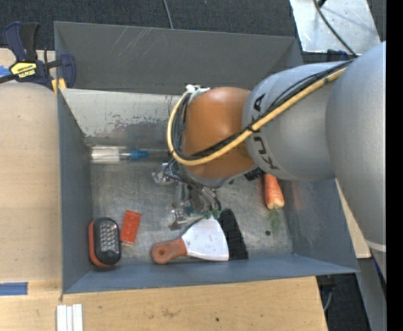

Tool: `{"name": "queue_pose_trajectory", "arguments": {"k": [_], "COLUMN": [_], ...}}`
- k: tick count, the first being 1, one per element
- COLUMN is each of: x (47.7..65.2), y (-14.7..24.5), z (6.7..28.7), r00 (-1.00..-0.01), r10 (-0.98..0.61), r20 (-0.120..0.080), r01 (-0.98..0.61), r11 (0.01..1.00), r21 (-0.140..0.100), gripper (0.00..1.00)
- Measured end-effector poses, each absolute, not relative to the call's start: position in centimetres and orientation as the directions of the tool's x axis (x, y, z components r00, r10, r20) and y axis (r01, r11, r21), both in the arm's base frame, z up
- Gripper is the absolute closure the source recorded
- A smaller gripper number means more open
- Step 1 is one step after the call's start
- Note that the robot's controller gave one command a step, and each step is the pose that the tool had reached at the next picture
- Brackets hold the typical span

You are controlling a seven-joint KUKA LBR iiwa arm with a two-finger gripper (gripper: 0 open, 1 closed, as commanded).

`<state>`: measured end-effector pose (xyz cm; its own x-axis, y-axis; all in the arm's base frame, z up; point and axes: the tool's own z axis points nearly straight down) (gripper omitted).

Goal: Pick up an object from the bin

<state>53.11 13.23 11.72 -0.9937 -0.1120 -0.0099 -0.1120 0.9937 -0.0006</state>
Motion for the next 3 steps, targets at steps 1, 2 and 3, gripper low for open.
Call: {"name": "queue_pose_trajectory", "arguments": {"k": [1, 2, 3], "x": [50.9, 50.0, 50.7], "y": [13.2, 16.7, 19.9], "z": [9.6, 8.3, 7.8], "r00": [-0.981, -0.993, -0.975], "r10": [-0.191, -0.117, -0.221], "r20": [-0.025, -0.017, 0.009], "r01": [-0.191, -0.117, -0.222], "r11": [0.981, 0.993, 0.975], "r21": [0.006, -0.002, -0.003], "gripper": [0.0, 0.0, 1.0]}}
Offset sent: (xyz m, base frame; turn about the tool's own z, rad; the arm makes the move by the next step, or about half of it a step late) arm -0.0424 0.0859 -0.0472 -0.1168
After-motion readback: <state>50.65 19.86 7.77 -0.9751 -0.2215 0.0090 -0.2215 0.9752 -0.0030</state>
